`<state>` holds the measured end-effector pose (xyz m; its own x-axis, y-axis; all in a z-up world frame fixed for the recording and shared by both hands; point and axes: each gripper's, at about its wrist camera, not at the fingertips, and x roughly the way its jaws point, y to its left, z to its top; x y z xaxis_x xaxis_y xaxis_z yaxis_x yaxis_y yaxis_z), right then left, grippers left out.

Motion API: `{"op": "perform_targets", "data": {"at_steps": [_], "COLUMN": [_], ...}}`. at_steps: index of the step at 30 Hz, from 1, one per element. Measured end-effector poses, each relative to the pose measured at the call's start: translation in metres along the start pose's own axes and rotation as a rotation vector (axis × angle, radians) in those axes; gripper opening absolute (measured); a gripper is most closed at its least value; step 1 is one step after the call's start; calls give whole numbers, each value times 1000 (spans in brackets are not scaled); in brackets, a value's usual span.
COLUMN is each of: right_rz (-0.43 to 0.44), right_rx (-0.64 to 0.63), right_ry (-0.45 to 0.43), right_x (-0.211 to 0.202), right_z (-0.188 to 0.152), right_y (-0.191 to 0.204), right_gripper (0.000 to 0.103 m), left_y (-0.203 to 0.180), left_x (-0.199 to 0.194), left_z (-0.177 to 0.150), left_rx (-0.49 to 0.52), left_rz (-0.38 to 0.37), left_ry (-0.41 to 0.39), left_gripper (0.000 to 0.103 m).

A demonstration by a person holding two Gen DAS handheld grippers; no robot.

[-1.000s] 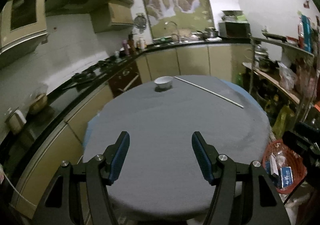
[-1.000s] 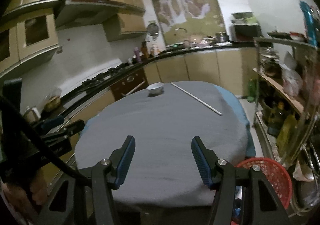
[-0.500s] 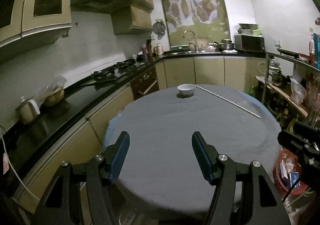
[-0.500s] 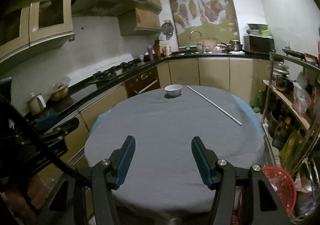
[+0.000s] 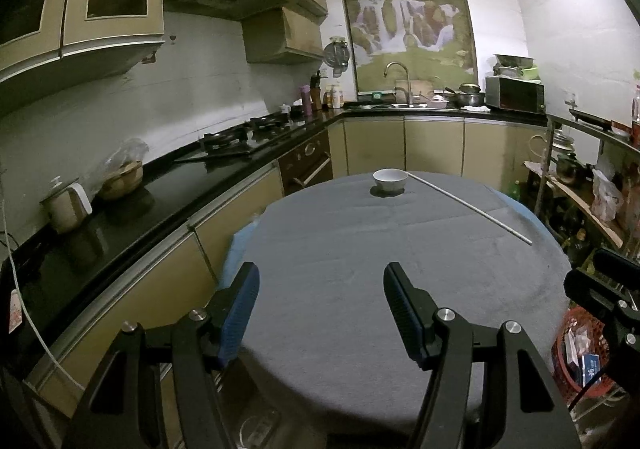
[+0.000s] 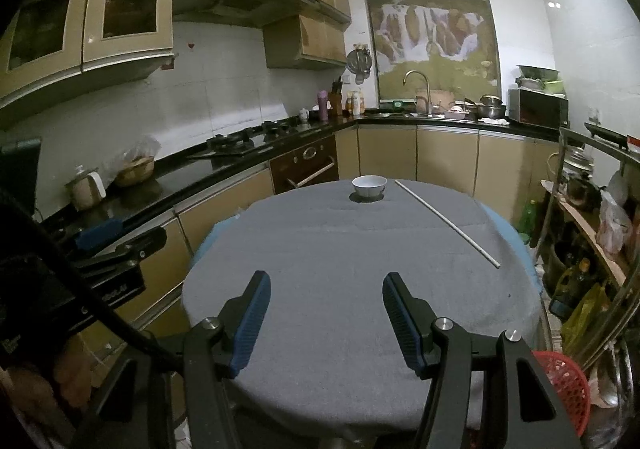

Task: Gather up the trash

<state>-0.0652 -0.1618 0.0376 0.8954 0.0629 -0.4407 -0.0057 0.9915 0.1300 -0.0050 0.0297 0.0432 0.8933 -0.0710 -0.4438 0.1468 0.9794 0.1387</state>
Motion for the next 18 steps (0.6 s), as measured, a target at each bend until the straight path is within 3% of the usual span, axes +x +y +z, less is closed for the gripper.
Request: {"op": "perform_targets", "data": {"at_steps": [18], "right_rz": [4], "right_rx": [-8], "right_ry": [3], "right_x": [4], "right_z": [-3], "right_y": [6], "right_gripper": [62], "left_y": [10], "left_x": [1], "left_z": [-1], "left_rx": [-11], "left_rz": [-3], "left_ry": [1], "left_gripper": [65]}}
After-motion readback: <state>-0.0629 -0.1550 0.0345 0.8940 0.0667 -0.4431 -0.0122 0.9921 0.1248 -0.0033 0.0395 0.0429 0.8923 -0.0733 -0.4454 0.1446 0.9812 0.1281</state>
